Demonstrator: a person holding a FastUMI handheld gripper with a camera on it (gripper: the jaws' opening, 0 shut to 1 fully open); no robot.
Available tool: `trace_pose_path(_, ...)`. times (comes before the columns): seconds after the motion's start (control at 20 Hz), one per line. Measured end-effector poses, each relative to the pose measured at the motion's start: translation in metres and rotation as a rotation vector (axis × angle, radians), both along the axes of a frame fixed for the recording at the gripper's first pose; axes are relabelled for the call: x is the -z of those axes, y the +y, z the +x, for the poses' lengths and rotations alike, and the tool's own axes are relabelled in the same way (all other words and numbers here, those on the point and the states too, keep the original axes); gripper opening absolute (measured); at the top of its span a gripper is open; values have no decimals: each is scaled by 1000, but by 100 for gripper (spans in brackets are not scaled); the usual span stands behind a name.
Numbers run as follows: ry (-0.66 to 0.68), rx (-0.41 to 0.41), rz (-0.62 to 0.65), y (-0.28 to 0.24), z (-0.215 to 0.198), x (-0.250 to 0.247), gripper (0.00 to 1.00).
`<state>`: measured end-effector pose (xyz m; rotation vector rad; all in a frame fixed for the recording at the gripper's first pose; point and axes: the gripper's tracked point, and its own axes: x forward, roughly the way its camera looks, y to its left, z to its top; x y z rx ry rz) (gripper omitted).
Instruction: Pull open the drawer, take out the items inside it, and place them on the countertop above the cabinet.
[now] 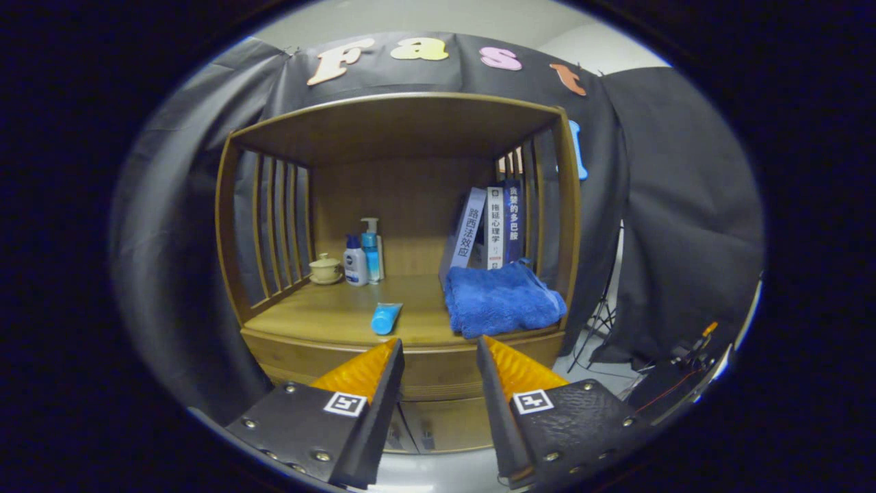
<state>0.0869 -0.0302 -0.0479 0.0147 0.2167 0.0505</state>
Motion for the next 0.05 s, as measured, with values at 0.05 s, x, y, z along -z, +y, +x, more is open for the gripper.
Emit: trace_pose_path(0.05,6,-36,10,-1,-6,0,63)
